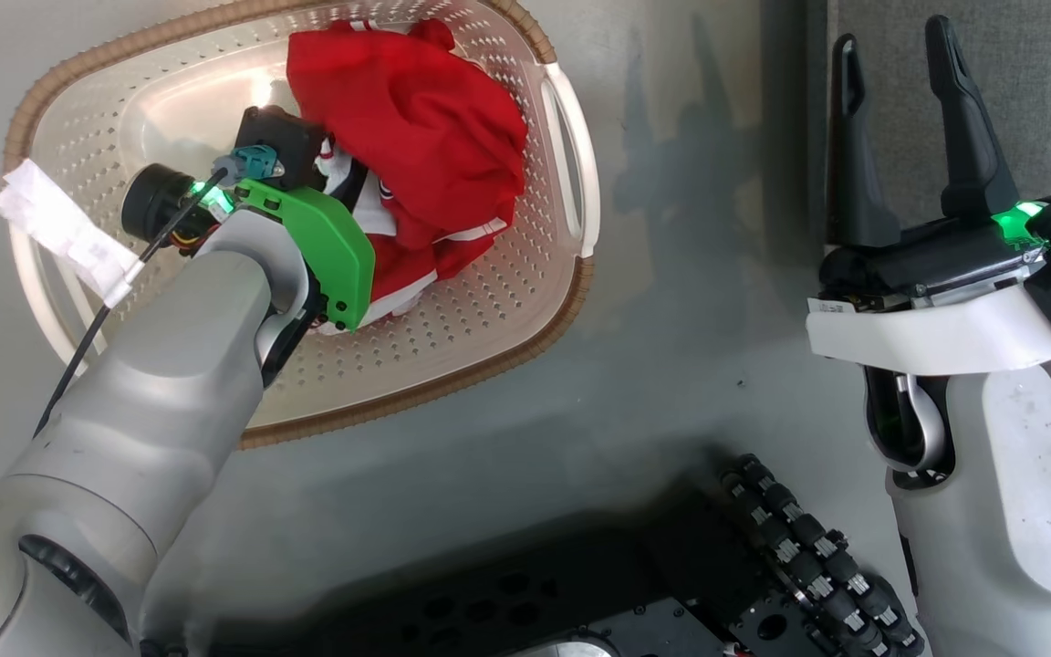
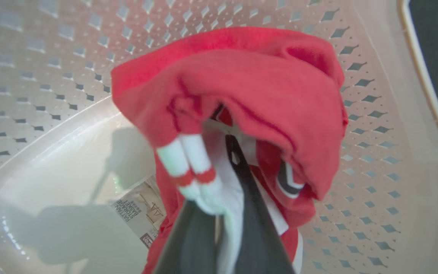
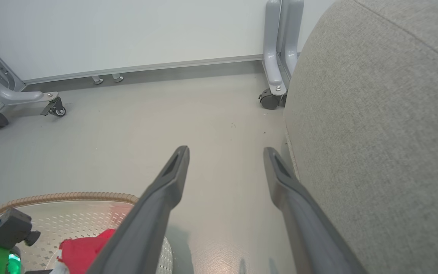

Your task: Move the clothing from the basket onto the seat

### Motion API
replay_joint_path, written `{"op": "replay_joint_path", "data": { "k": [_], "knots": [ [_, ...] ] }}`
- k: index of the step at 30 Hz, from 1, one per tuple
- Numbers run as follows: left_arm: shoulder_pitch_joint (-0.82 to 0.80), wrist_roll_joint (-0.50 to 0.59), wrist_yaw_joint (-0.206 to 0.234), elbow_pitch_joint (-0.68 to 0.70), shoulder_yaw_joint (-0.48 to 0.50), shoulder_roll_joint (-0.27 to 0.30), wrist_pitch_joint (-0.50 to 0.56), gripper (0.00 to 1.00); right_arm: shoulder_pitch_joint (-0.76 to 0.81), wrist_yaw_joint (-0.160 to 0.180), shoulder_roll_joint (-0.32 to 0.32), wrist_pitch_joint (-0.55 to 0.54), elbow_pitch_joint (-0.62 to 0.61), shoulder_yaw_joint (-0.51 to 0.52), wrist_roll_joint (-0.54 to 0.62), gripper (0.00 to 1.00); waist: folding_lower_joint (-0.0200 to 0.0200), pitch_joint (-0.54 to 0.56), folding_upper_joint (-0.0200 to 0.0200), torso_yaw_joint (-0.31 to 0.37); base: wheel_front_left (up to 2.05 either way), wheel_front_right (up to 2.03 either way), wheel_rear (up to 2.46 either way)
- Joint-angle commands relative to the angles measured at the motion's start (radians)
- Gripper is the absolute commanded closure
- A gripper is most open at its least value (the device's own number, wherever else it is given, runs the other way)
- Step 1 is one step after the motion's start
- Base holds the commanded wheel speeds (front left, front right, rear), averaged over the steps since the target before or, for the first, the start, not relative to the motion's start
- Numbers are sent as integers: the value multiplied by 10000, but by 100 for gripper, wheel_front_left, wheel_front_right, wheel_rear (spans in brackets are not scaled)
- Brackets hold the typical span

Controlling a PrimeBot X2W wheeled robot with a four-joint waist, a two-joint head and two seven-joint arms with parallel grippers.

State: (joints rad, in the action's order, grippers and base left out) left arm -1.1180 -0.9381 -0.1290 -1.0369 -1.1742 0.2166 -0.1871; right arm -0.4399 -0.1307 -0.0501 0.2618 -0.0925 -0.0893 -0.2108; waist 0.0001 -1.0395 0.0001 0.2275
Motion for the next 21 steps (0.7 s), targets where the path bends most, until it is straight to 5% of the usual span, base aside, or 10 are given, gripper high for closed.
{"op": "replay_joint_path", "data": {
  "k": [1, 9, 21],
  "knots": [
    [-160, -15, -33, -89, -100, 41, -195, 100, -79, 0, -5, 45, 48, 39, 14, 0, -1, 113, -1, -102, 0, 0, 0],
    [28, 587, -33, 198, -168, -99, -795, 100, 111, 0, -10, 41, 311, 193, 353, 0, -1, 932, -1, -599, 0, 0, 0],
    [2430, 2926, 376, 3823, 2847, 479, -782, 100, 770, 0, -15, 41, 913, 172, 924, 0, -1, 3045, -1, -1290, 0, 0, 0]
  ]
}}
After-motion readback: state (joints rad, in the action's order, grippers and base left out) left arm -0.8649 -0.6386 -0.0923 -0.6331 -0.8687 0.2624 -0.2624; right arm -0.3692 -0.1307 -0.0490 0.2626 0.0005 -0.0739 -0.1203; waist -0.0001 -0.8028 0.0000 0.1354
